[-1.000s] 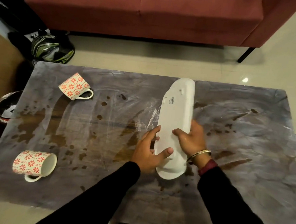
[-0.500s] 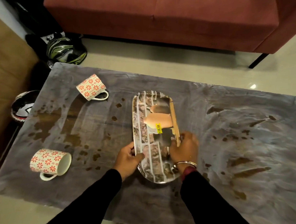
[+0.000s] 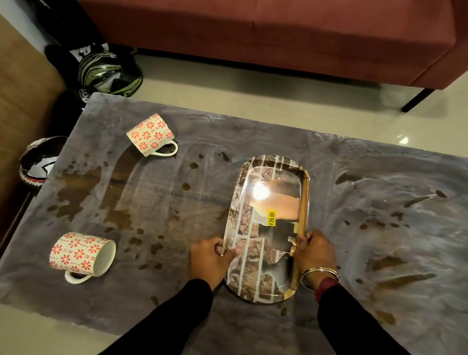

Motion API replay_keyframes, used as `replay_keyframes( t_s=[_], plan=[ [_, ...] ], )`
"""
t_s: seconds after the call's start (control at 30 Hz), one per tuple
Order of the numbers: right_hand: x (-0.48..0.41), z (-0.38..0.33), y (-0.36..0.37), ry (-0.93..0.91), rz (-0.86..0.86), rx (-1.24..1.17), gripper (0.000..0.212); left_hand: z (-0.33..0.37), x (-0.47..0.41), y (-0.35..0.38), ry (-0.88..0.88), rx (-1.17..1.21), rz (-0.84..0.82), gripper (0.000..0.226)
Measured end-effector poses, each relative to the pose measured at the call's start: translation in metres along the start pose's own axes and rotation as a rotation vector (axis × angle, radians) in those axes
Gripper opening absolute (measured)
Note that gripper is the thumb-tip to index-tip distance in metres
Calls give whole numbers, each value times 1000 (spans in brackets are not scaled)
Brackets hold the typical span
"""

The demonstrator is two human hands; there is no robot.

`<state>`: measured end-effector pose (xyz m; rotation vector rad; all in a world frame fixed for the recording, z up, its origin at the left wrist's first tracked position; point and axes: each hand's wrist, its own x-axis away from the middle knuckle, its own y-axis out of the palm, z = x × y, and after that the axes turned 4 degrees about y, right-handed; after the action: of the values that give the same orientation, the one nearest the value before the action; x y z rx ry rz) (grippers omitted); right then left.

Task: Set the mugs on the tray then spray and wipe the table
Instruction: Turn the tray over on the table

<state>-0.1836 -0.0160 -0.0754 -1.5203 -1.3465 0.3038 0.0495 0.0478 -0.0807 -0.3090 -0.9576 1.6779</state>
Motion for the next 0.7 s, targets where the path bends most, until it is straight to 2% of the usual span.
replay_keyframes(
  t_s=[0.23,0.4,0.47,0.53,0.63,0.7],
  plan=[
    [0,9,4,-17,42,-48,15,-7,7,6,-66,43,37,57],
    [5,3,5,-16,99,-45,12,-9,13,-4,-63,67,-15,52],
    [17,-12,6,-42,227,-28,26,-12,16,-16,-72,87,54,51],
    [37,-38,11,-174,298,-43,34,-19,17,-38,-11,47,168,45],
    [71,-82,48,-449,167,-15,27,-48,16,-102,229,-93,354,25],
    [87,-103,76,-487,29,-45,24,-73,18,-151,331,-173,484,23]
  ],
)
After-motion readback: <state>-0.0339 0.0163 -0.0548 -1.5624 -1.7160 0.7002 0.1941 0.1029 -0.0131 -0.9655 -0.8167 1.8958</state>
